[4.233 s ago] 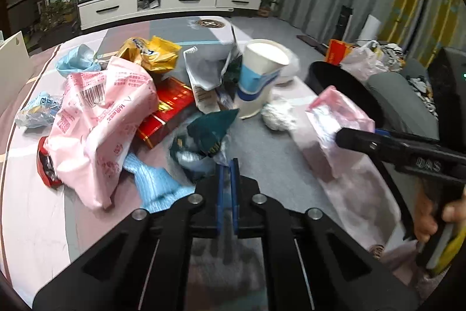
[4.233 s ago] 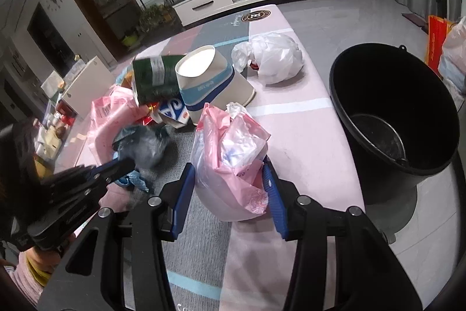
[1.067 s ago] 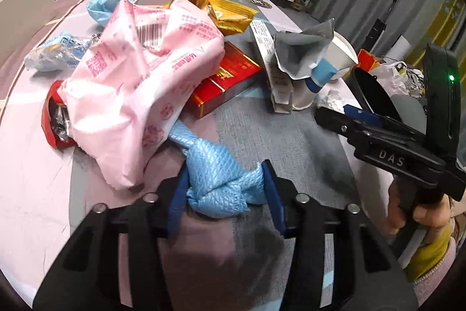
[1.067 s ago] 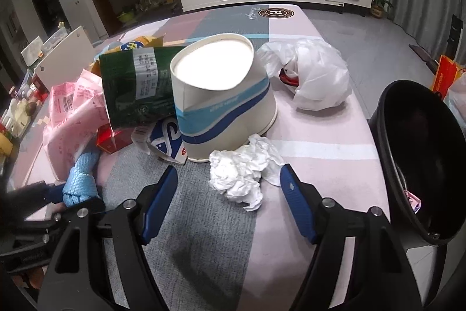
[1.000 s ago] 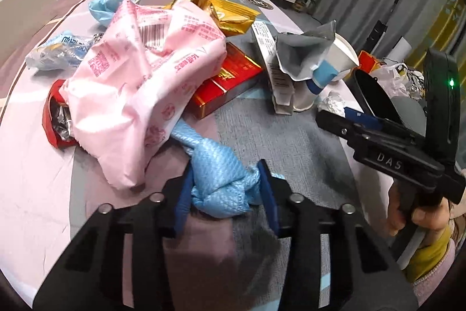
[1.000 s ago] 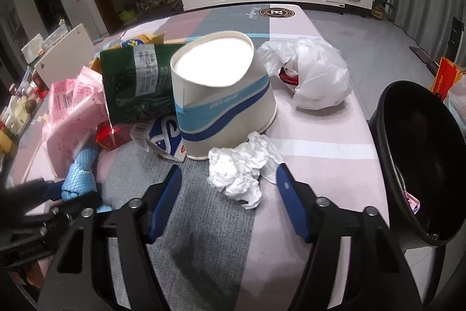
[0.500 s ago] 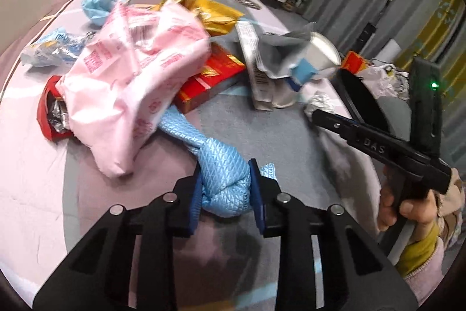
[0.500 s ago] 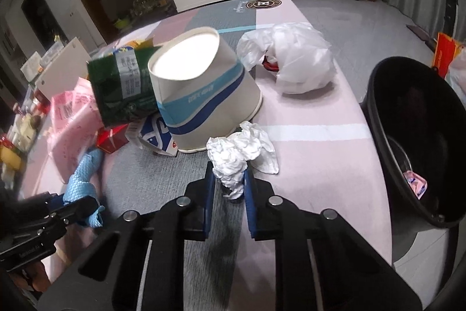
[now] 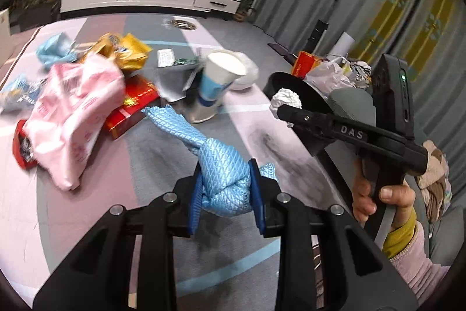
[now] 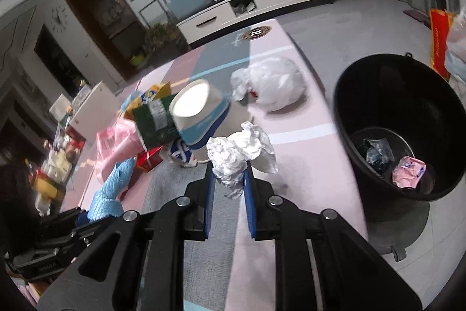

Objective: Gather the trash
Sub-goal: 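Carry the cloth and tissue over the black bucket and open both tools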

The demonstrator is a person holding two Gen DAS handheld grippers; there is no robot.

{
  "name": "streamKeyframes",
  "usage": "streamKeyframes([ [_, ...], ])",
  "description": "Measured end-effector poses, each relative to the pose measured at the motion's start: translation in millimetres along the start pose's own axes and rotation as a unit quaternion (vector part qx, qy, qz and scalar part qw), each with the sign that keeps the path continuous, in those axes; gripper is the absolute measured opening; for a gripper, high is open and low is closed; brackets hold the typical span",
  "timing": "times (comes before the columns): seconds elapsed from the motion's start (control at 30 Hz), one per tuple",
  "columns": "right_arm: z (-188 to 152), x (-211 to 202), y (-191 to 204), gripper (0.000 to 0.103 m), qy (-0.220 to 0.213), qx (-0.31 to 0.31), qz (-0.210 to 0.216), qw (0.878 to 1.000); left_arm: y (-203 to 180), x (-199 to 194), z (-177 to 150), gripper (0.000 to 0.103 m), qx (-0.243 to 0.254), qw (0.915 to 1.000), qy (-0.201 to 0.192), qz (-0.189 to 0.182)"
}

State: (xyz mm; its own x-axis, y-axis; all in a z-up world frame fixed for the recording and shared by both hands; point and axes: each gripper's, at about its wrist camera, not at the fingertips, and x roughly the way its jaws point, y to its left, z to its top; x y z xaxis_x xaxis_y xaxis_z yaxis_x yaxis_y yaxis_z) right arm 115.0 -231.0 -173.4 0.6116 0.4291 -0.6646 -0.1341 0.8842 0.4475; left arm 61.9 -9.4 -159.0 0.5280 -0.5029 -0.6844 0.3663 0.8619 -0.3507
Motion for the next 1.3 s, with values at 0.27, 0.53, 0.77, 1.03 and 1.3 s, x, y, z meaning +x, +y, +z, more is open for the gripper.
streamKeyframes([
  [0.27, 14, -27, -33, 0.02, -0.05, 0.044, -0.02, 0.998, -56, 21, 28, 0.03, 0.066, 0.9977, -0.003, -0.011],
  [0.53, 19, -60, -86, 0.02, -0.106, 0.127, -0.051, 0.985, -119, 67, 75, 0.03, 0.12, 0.9923, -0.008, -0.029],
  [0.77, 19, -75, -130, 0.02, -0.13, 0.202, -0.059, 0.969, -155, 124, 101, 0.031, 0.147, 0.9888, 0.014, -0.019],
  [1.03, 22, -78, -152, 0.021, -0.136, 0.234, -0.059, 0.961, -171, 182, 96, 0.031, 0.185, 0.9804, 0.068, -0.007],
  [1.3, 23, -68, -164, 0.028, -0.119, 0.259, -0.048, 0.957, -168, 208, 91, 0.052, 0.18, 0.9794, 0.091, -0.015],
])
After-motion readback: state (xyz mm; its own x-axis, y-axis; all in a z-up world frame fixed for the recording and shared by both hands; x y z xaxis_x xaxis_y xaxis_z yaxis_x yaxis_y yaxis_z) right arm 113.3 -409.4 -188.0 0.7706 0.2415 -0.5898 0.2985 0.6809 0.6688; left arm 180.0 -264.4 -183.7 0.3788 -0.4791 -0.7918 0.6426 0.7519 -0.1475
